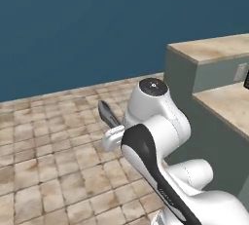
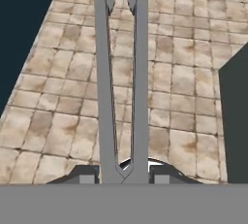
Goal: Take the tongs from the drawer on the left and place them on the dining counter next to the tray containing the kebab skewer.
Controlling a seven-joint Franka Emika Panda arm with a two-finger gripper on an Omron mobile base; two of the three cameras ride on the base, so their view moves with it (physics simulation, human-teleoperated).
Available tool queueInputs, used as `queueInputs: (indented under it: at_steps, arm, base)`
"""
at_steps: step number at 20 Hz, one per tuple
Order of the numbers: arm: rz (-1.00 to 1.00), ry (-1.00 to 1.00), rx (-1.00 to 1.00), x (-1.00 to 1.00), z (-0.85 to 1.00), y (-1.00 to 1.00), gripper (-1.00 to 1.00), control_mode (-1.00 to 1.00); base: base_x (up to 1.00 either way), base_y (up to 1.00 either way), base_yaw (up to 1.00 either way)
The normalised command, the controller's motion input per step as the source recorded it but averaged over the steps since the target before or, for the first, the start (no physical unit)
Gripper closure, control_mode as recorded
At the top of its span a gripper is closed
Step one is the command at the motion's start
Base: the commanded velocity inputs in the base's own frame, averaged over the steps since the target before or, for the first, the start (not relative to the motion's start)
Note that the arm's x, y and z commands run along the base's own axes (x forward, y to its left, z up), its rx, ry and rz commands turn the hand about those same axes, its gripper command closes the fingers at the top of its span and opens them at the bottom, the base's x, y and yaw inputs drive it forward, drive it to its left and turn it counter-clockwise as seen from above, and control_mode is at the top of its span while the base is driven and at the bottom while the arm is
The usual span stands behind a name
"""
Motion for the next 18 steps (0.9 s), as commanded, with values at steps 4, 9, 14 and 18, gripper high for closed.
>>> queueInputs:
  at_steps: [4, 9, 14, 18]
  arm:
    - [0.00, 0.00, 0.00, 0.00, 0.00, 0.00, 1.00, 1.00]
    - [0.00, 0.00, 0.00, 0.00, 0.00, 0.00, 1.00, 1.00]
    - [0.00, 0.00, 0.00, 0.00, 0.00, 0.00, 1.00, 1.00]
    - [0.00, 0.00, 0.00, 0.00, 0.00, 0.00, 1.00, 1.00]
  base:
    - [1.00, 1.00, -0.62]
    - [1.00, 1.00, -0.62]
    - [1.00, 1.00, -0.59]
    - [1.00, 1.00, -0.55]
